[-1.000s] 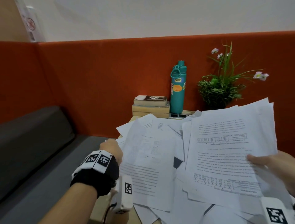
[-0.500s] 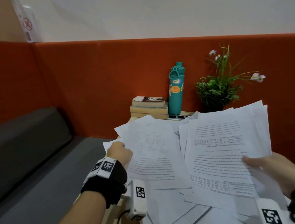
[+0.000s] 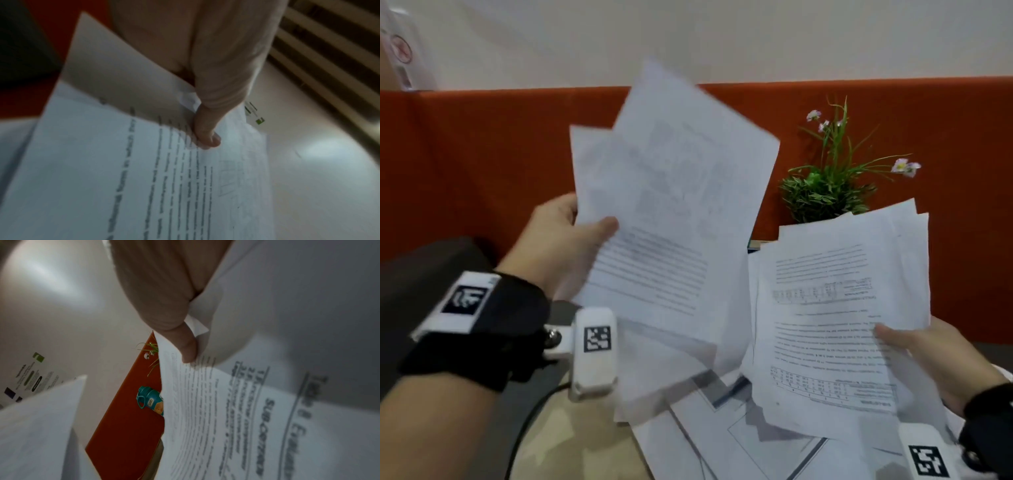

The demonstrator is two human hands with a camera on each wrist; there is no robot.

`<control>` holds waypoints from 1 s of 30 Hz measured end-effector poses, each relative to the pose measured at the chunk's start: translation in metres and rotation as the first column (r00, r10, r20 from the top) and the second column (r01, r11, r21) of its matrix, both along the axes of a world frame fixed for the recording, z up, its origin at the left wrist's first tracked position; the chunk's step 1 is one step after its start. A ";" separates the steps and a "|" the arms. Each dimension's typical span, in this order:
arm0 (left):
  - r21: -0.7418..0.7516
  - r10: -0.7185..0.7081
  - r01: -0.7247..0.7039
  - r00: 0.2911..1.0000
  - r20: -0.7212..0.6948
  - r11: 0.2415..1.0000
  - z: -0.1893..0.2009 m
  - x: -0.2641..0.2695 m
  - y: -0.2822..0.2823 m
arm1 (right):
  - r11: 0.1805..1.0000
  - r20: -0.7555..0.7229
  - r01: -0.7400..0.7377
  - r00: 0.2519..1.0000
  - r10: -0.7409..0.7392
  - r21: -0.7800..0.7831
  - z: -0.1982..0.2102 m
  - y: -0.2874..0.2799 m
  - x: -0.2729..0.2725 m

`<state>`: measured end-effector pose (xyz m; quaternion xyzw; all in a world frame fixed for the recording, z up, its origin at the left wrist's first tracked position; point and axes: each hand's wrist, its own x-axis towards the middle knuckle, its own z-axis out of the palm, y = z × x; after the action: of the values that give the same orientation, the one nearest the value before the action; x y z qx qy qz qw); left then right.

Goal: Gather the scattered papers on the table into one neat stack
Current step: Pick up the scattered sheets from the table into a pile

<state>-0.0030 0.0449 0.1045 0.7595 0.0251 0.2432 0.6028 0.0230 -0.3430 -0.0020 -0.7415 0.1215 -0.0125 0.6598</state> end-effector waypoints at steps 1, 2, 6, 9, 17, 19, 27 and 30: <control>0.008 -0.002 0.002 1.000 0.006 1.000 0.006 0.004 0.001 | 1.000 0.017 -0.008 1.000 0.007 0.019 0.002 0.003 0.000; 0.021 -0.007 0.007 1.000 -0.004 1.000 0.010 0.008 -0.003 | 0.999 0.034 -0.014 0.999 0.013 0.041 0.004 0.006 0.000; 0.110 -0.006 0.012 0.999 -0.052 0.994 0.019 0.017 -0.023 | 0.999 0.131 -0.025 0.991 0.019 0.040 0.010 0.013 0.001; 0.193 0.037 -0.053 0.995 0.088 0.980 0.056 0.009 -0.025 | 1.000 0.185 0.019 0.983 -0.019 0.005 0.013 0.008 0.001; -0.065 -0.020 0.010 0.987 -0.160 0.998 0.022 0.043 -0.033 | 0.995 0.234 -0.008 0.972 -0.015 0.097 0.012 0.019 0.004; -0.081 -0.082 0.060 0.949 -0.306 0.995 -0.020 0.054 -0.043 | 0.992 0.229 -0.023 0.973 -0.005 0.121 0.012 0.023 0.004; -0.168 -0.174 0.111 0.885 -0.432 0.980 -0.088 0.067 -0.094 | 0.962 0.221 -0.112 0.974 0.056 0.247 0.015 0.040 0.003; -0.097 -0.158 0.128 0.879 -0.451 0.987 -0.085 0.052 -0.117 | 0.970 0.208 -0.203 0.963 0.174 0.131 0.017 0.044 0.000</control>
<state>0.0491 -0.0720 0.0194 0.7754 0.1176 0.0117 0.6203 0.0233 -0.2988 0.0148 -0.6926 -0.0145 -0.0128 0.7211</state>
